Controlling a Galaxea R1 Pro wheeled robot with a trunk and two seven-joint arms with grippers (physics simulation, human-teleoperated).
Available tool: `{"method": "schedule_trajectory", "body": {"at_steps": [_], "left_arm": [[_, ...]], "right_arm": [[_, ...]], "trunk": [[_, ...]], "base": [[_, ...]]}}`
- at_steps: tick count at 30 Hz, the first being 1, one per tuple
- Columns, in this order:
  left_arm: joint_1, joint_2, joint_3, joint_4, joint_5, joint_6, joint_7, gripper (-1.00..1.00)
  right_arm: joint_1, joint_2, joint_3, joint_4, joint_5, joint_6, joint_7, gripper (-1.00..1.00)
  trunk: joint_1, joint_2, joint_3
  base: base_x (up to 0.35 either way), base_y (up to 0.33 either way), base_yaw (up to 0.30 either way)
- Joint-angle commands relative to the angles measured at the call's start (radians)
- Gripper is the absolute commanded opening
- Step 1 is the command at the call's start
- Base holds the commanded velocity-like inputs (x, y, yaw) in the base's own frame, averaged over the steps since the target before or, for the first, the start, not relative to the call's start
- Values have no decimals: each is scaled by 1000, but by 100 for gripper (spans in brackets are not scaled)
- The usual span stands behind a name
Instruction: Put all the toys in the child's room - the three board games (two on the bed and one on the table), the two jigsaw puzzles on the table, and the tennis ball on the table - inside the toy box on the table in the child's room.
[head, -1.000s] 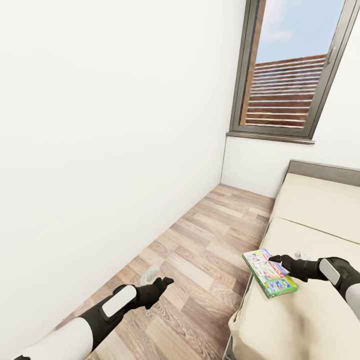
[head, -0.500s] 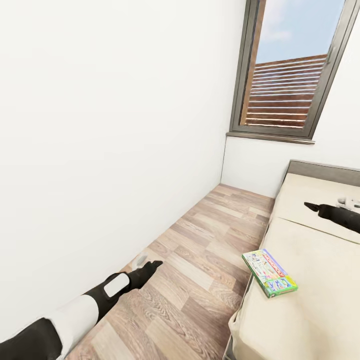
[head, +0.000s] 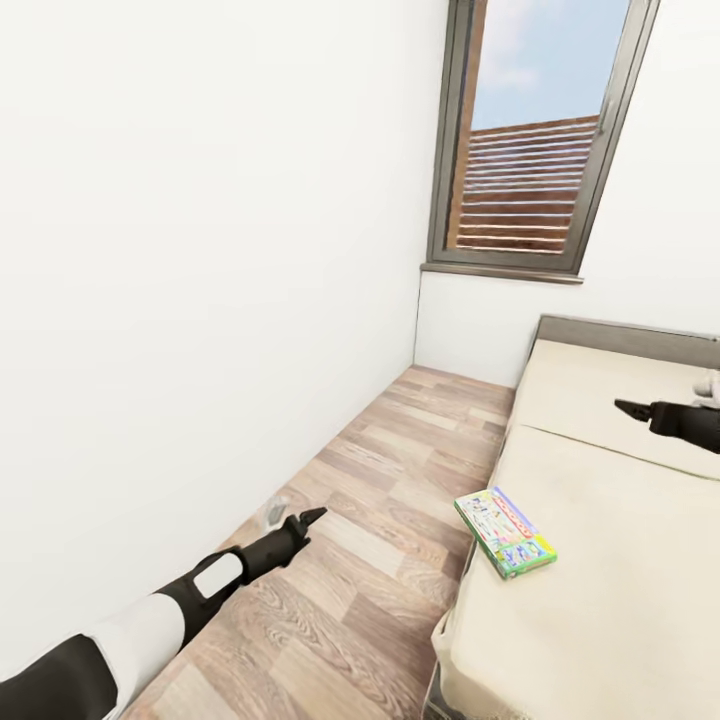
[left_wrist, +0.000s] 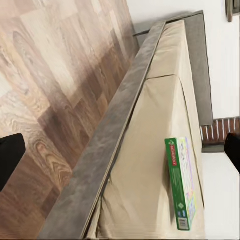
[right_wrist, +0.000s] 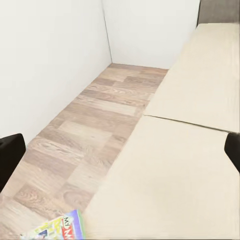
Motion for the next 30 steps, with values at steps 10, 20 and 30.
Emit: {"method": "schedule_trajectory", "body": {"at_steps": [10, 20, 30], "left_arm": [[9, 6, -3, 0, 11, 20, -72, 100], [35, 71, -6, 31, 54, 39, -176, 100], [74, 81, -3, 35, 68, -9, -226, 100]], "right_arm": [[46, 27, -17, -84, 9, 7, -9, 100], [56, 27, -19, -105, 9, 8, -9, 100], [57, 28, -19, -108, 10, 7, -9, 100]], "trunk": [[0, 0, -1], [0, 0, -1], [0, 0, -1]], "base": [[0, 0, -293], [0, 0, -294], [0, 0, -294]]}}
